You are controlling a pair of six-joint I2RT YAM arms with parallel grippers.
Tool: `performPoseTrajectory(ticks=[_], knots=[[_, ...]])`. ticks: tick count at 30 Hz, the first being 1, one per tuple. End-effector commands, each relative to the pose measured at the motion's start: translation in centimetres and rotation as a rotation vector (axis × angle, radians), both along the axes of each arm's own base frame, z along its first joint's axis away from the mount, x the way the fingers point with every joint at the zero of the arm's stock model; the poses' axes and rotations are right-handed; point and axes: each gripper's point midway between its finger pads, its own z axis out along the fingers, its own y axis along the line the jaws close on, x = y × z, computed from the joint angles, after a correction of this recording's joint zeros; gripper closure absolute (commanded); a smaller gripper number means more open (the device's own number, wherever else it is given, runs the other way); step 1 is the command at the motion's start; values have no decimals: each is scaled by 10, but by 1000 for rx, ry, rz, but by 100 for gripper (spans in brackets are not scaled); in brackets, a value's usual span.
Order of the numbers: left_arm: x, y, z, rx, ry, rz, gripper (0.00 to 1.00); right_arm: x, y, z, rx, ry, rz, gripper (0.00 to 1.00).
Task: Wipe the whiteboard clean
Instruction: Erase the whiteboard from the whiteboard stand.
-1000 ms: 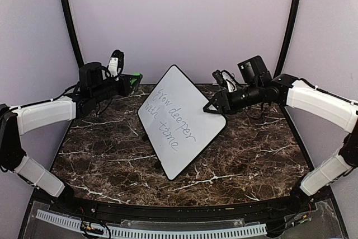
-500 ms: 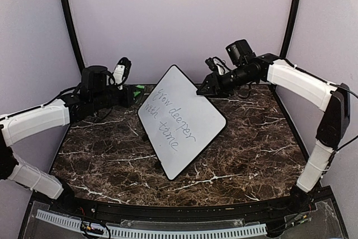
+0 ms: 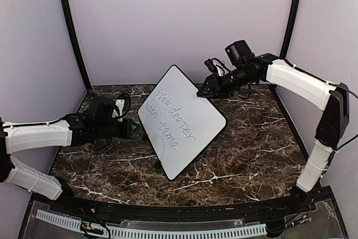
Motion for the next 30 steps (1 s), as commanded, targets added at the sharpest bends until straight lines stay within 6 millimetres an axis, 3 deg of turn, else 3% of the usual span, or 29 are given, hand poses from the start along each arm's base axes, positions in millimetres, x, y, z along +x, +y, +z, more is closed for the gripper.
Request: performPoseTrajectory(ticks=[1,7,18,30], knots=[[-11,-1,-34,29,87,41,100,2,1,16,17,-46,12,52],[-20,-12,-72,64,169,28,100,2,6,15,34,-39,20,53],[-17,-33,-105,92,234,-23,100,2,4,12,25,-44,12,53],[-5,-76,-102,67,222,-98,100,1,-1,3,-6,-42,7,54]])
